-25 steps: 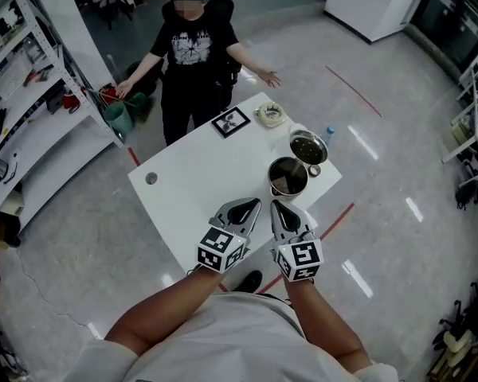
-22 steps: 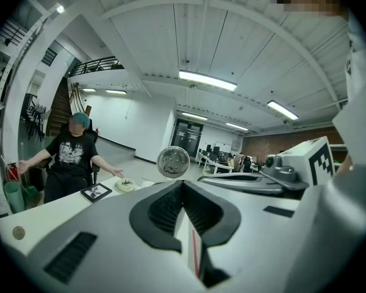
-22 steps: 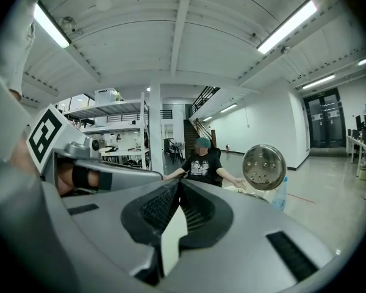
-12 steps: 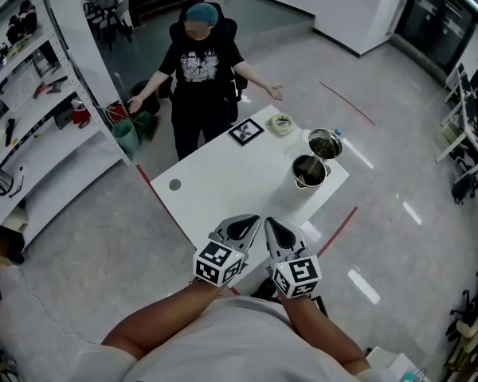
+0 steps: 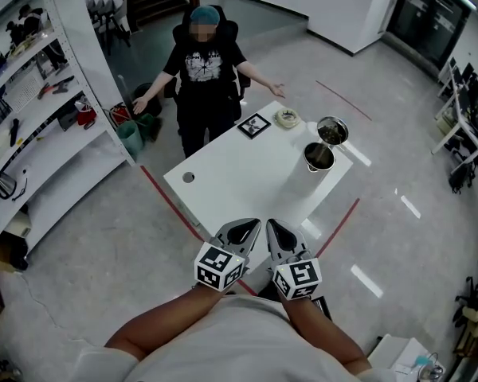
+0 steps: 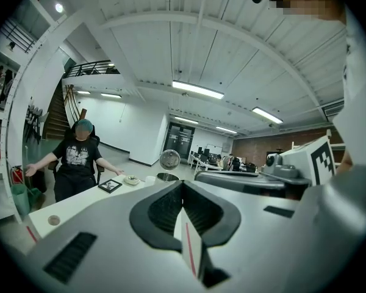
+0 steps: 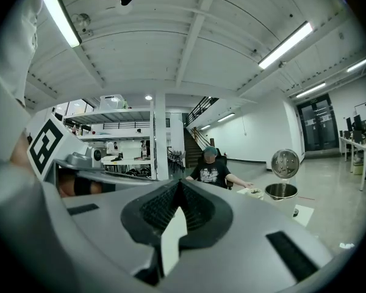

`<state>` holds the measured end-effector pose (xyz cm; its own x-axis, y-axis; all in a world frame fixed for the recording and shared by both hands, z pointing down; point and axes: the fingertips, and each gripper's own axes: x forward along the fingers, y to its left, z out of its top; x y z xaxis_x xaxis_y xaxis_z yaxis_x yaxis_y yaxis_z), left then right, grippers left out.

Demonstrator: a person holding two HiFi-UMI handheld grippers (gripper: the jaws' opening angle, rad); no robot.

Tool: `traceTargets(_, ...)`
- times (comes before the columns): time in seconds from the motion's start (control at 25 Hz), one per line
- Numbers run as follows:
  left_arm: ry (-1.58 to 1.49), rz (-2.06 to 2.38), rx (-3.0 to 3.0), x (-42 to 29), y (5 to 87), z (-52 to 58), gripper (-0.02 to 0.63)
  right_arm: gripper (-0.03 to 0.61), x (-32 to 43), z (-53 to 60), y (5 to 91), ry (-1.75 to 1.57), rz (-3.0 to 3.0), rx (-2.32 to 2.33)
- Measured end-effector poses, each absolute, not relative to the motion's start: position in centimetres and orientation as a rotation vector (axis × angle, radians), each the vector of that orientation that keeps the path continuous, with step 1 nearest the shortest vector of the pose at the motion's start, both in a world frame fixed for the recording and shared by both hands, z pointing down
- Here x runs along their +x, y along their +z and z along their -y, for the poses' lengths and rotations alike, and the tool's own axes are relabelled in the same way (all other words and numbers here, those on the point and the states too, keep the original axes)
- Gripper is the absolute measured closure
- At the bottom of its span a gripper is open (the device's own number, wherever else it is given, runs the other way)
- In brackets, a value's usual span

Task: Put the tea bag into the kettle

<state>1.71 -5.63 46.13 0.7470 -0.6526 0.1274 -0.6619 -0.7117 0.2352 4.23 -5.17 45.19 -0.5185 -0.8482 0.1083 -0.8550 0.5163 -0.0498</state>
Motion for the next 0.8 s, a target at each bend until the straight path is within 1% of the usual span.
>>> traceTargets(0.8,-0.011,0.945,2.709,1.5,45.4,4.3,0.603,0.569,4.3,3.3,44.1,0.072,2.600,1.583)
